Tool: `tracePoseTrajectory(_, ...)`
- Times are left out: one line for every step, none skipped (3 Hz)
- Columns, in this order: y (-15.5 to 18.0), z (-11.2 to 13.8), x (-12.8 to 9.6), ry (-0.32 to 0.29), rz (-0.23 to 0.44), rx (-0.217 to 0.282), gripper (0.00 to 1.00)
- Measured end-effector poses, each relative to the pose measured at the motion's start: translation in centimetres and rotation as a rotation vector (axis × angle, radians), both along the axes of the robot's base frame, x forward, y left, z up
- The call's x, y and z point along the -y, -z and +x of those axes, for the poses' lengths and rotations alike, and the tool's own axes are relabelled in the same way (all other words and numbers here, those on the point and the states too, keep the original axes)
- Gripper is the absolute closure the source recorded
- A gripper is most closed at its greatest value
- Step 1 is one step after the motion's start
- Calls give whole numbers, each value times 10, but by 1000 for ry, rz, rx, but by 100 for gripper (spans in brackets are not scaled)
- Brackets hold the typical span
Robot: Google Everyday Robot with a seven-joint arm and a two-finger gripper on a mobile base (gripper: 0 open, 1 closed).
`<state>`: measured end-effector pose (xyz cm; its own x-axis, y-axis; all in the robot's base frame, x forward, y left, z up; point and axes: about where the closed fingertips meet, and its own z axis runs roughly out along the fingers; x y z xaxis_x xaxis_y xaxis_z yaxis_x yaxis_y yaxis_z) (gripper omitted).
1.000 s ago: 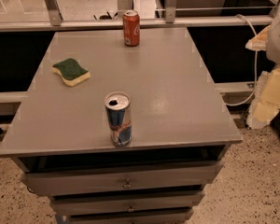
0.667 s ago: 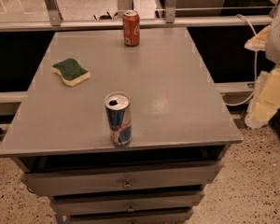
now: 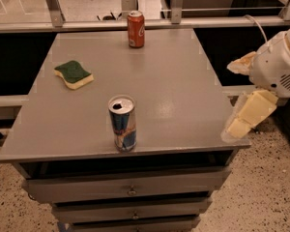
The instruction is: Knock redbull can over
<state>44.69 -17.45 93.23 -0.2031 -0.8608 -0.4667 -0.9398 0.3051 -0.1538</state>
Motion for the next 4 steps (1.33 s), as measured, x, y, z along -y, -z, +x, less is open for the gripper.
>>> tracePoseTrajectory(24,6,-35,-14,199,-6,0)
tracePoseTrajectory(34,11,-77,-42,378,-6,0)
tracePoseTrajectory(39,10,-119,-71,540,14,0)
tracePoseTrajectory(41,4,-155,-103,643,22,0)
